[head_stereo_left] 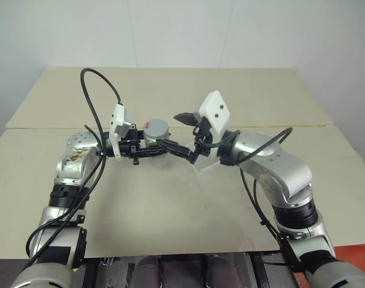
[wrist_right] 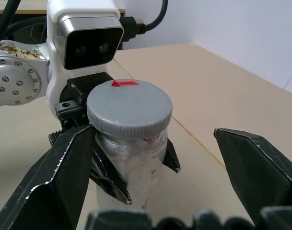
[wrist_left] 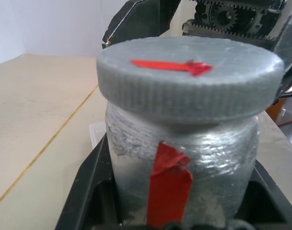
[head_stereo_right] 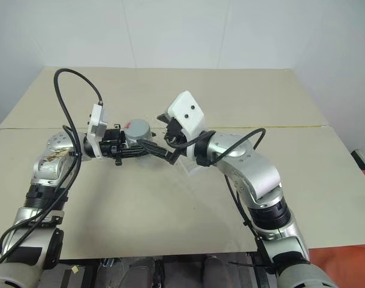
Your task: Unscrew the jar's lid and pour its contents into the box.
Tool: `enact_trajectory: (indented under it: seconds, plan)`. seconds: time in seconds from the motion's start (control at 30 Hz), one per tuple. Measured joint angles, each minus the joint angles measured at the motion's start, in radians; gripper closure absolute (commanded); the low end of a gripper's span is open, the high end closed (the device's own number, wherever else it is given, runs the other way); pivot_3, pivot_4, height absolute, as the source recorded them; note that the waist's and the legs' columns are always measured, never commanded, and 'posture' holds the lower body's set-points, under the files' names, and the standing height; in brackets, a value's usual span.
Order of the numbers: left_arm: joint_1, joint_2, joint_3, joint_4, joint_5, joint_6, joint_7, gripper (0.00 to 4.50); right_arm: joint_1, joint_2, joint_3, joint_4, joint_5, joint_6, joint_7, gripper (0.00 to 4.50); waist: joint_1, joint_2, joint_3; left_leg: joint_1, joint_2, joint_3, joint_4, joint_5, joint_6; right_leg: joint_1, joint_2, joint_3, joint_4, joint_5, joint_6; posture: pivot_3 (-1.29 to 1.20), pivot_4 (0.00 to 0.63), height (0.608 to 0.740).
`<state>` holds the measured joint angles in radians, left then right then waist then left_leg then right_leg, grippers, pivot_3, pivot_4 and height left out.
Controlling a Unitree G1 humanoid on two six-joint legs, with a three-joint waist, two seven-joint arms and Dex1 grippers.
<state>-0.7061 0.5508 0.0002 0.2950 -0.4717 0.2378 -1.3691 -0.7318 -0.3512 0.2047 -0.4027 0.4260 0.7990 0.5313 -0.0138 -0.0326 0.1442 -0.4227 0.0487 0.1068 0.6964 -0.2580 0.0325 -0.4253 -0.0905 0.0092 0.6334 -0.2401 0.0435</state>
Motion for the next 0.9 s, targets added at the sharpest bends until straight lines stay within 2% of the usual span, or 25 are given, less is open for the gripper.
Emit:
enact_trajectory:
  seconds: [0.27, 0.5, 0.7, 0.9]
  plan:
    - [0.001, 0.002, 0.002, -0.007, -0.001, 0.0, -0.015, 2.54, 0.017, -0.044, -0.054, 0.0, 0.008, 0.0, 0.013, 0.04, 0.001, 0.0, 0.0, 0.0, 0.0, 0.0, 0.0, 0.0, 0.0, 0.0, 0.0, 0.0, 0.0, 0.0, 0.0, 0.0, 0.15, 0.74]
    - [0.003, 0.004, 0.002, -0.008, 0.0, -0.001, -0.018, 2.54, 0.058, -0.116, -0.055, -0.03, 0.03, -0.004, 0.105, 0.04, 0.001, 0.0, 0.0, 0.0, 0.0, 0.0, 0.0, -0.003, 0.004, 0.0, 0.0, 0.0, 0.0, 0.0, 0.0, 0.0, 0.15, 0.74]
    - [0.003, -0.001, -0.001, -0.006, 0.0, -0.015, -0.02, 2.54, 0.033, -0.051, -0.07, -0.048, 0.1, -0.006, 0.123, 0.04, 0.0, 0.0, 0.0, 0.0, 0.0, 0.0, 0.0, -0.003, 0.004, 0.0, 0.0, 0.0, 0.001, 0.0, 0.0, 0.0, 0.15, 0.74]
    - [0.001, -0.006, -0.006, -0.003, 0.001, -0.016, -0.027, 2.54, -0.017, 0.019, -0.047, -0.013, 0.082, -0.006, 0.082, 0.04, 0.0, 0.0, 0.0, 0.0, 0.0, 0.0, 0.0, -0.001, 0.003, 0.0, 0.0, 0.0, 0.0, 0.0, 0.0, 0.0, 0.15, 0.74]
